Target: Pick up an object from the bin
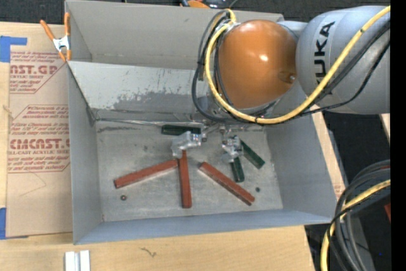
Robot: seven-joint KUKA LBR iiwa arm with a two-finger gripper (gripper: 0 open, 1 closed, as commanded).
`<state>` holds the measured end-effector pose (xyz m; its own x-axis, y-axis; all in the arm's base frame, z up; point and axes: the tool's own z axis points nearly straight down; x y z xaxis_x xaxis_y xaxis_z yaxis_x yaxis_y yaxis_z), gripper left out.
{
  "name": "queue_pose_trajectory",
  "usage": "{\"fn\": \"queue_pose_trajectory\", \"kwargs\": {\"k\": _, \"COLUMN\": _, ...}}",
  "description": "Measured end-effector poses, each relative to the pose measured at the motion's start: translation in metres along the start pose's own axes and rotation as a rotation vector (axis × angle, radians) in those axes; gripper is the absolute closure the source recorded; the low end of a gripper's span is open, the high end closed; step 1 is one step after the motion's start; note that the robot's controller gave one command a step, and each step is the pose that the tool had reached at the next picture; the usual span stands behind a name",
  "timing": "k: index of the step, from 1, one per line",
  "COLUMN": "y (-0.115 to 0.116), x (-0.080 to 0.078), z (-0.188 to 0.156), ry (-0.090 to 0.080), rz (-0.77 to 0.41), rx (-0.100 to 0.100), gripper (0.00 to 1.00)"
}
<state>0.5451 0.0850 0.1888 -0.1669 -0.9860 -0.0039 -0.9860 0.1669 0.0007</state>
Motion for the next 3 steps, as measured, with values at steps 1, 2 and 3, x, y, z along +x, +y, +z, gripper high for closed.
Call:
{"fn": "queue_pose_trajectory", "kwargs": {"k": 1, "y": 0.042, "x": -0.017, "z": 0.121, "ry": 0.003, "rz": -0.078, "rx": -0.009, "gripper": 0.0}}
{"fn": "queue_pose_trajectory", "kwargs": {"k": 2, "y": 0.039, "x": -0.017, "z": 0.117, "ry": 0.002, "rz": -0.075, "rx": -0.001, "gripper": 1.0}}
{"fn": "queue_pose_trajectory", "kwargs": {"k": 3, "y": 0.029, "x": -0.065, "z": -0.023, "ry": -0.003, "rz": -0.073, "rx": 0.009, "gripper": 1.0}}
